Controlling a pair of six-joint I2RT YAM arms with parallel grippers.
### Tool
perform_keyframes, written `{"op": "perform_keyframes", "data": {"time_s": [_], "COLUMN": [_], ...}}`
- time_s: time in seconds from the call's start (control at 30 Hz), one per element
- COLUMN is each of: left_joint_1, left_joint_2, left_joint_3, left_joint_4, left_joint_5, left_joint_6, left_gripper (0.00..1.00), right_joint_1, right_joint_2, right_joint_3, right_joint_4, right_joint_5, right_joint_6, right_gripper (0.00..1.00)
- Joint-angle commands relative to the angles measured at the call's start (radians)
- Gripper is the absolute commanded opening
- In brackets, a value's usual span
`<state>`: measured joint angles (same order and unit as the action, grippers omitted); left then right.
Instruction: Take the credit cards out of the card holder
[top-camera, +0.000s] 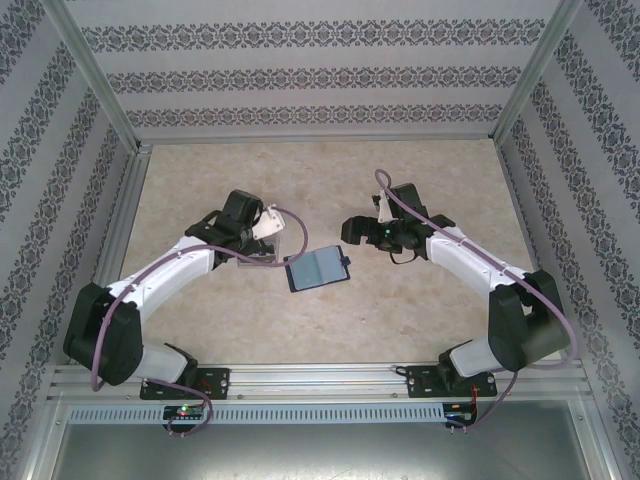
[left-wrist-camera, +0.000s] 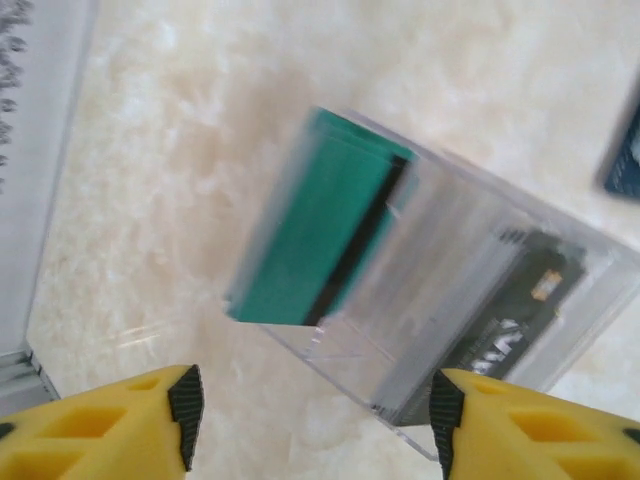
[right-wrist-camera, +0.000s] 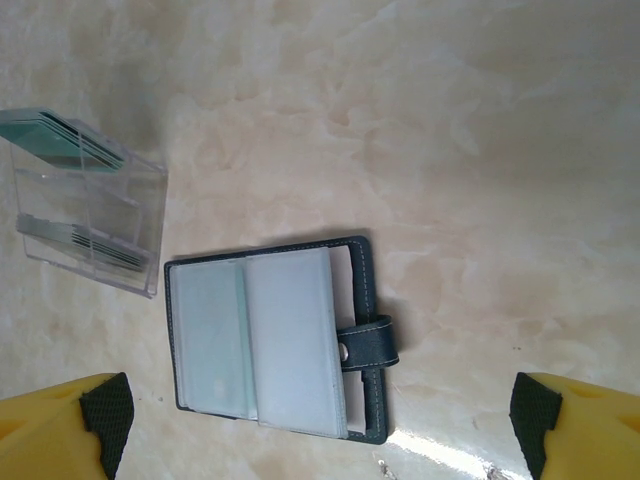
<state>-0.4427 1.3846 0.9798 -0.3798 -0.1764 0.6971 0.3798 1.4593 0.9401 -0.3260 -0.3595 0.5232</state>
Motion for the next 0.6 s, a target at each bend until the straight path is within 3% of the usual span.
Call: {"op": "perform_keyframes", "data": {"time_s": [0.0, 0.1, 0.13, 0.2, 0.37, 0.57], "left_joint_1": [0.010, 0.010, 0.011, 0.016, 0.025, 0.025], "left_joint_2": [-0.065, -0.100, -0.115, -0.150, -0.251, -0.333], "left_joint_3": [0.069, 0.100, 0.104, 0.107, 0.076, -0.003], "left_joint_4": [-0.065, -0.092, -0.095, -0.101, -0.138, -0.176], "left_joint_5": [0.028, 0.027, 0.020, 0.015, -0.055, 0.031], "left_joint_6": [-0.257, -0.413, -0.473, -0.599, -0.965, -1.256], "left_gripper": [0.78, 0.86, 1.00, 0.99, 0.99, 1.00], "right_joint_1": [0.029, 0.062, 0.074, 0.096, 0.126, 0.152], "right_joint_2": [0.033, 0.063, 0.076, 0.101, 0.187, 0.278], "right_joint_3": [0.024, 0.038, 0.046, 0.057, 0.088, 0.132], "right_joint_4": [-0.012, -0.016, -0.017, -0.018, -0.024, -0.040], "right_joint_5": [0.004, 0.010, 0.007, 0.004, -0.019, -0.011], "right_joint_6": [-0.016, -0.030, -0.039, -0.057, -0.081, -0.105], "right_gripper": [0.98, 0.98, 0.98, 0.91, 0.61, 0.45]}}
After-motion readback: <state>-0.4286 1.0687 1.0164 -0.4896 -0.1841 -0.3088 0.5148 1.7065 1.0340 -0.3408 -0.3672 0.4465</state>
